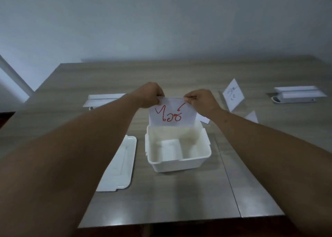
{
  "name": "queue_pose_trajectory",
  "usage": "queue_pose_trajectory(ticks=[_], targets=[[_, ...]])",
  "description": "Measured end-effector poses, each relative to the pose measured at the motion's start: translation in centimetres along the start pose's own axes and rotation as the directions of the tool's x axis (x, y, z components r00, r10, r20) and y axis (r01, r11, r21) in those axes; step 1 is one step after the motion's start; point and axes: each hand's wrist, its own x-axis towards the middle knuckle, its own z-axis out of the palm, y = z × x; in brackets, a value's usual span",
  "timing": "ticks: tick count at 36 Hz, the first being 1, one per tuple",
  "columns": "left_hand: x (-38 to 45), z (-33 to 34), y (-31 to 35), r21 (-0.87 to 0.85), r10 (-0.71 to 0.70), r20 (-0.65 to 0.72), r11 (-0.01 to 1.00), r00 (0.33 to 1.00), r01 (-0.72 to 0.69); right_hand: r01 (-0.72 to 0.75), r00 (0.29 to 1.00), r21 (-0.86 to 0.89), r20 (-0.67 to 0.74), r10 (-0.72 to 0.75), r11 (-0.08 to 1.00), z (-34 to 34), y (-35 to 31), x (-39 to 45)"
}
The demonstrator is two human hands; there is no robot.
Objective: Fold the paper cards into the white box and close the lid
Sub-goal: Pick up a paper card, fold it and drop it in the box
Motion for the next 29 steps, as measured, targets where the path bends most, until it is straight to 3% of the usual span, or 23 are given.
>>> queue_pose_trajectory(ticks=[8,15,26,29], targets=[[-4.7,6.9,2.6,0.053,-0.003,0.121,0.999,0.993,-0.004,-0.099,0.988,0.026,0.125,0.095,0.995,0.9,4.6,-7.7],[-6.2,10.6,2.2,0.107,-0.009,0.241,0.994,0.97,-0.017,-0.064,0.968,-0.078,0.236,0.081,0.995,3.1,7.0,-10.1],[-5.9,15.2,-0.1,0.114,-0.116,0.517,0.991,0.848,0.066,0.015,0.828,-0.248,0.546,0.127,0.969,5.6,8.4,-10.3],[-4.9,15.7,-0.7,0.09,-0.142,0.575,0.99,0.806,0.11,-0.026,0.817,-0.285,0.547,0.185,0.958,6.0,8.8,-10.2]])
